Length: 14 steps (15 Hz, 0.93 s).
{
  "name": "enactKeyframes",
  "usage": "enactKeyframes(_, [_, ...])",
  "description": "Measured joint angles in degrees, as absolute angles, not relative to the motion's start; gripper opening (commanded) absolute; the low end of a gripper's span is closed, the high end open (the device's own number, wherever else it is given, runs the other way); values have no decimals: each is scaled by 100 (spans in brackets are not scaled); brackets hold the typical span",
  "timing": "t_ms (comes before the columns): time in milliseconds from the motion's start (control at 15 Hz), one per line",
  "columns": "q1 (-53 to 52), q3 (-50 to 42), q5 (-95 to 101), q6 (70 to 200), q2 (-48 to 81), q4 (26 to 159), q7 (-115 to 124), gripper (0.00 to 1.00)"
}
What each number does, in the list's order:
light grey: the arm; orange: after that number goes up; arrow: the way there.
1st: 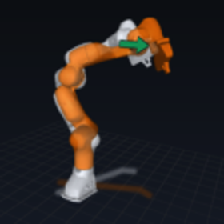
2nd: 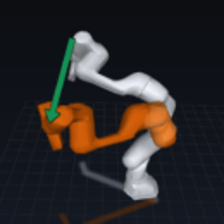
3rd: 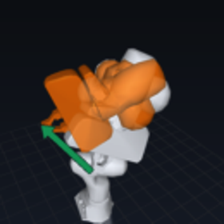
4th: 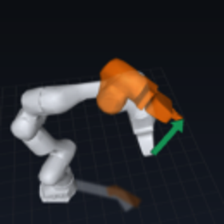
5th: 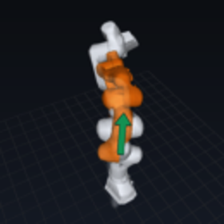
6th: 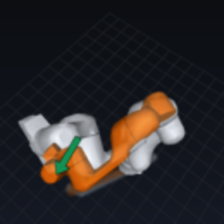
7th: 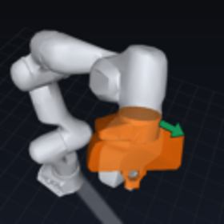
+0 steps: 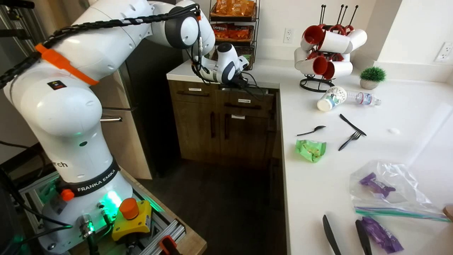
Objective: Open the top drawer of the cabinet on the left
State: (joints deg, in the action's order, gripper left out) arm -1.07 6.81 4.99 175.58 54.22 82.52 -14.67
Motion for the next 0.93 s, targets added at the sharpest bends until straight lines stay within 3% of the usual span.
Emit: enactKeyframes(933, [-481,180,531,15060,5216,7843,-1016,0])
